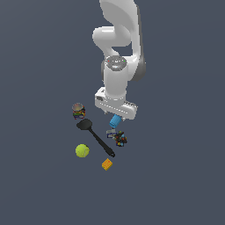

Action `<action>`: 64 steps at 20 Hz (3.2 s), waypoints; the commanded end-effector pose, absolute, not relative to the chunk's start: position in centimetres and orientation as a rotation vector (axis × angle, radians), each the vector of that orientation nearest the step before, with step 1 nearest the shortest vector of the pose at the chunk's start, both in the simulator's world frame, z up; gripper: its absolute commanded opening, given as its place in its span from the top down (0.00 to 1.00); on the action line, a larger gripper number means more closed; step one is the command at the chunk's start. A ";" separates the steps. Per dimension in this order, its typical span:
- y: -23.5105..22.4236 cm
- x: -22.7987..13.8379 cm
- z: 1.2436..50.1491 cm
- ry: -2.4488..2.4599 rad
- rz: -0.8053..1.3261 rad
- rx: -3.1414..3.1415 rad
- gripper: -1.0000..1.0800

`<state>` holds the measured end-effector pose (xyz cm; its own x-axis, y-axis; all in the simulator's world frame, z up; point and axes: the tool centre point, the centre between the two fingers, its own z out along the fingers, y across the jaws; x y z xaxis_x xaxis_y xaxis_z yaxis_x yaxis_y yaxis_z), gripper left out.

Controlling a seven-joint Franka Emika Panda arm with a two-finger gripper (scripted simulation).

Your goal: Pick up a designated object from a clutter of objects.

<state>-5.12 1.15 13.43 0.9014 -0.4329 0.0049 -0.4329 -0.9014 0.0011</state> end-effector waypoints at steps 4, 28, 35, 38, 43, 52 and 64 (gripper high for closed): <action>1.4 -7.1 10.4 -0.838 0.004 3.027 0.04; 1.6 -8.7 4.6 -0.931 0.000 3.000 0.04; 1.5 -8.7 3.4 -0.933 0.000 3.000 0.04; 1.5 -8.7 3.4 -0.933 0.000 3.000 1.00; 1.5 -8.7 3.4 -0.933 0.000 3.000 1.00; 1.4 -8.6 4.3 -0.931 0.002 3.001 1.00; -0.7 -7.9 10.8 -0.932 0.001 3.001 1.00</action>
<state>-8.08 -0.38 9.60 0.8243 -0.5661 -0.0005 -0.5661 -0.8243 -0.0003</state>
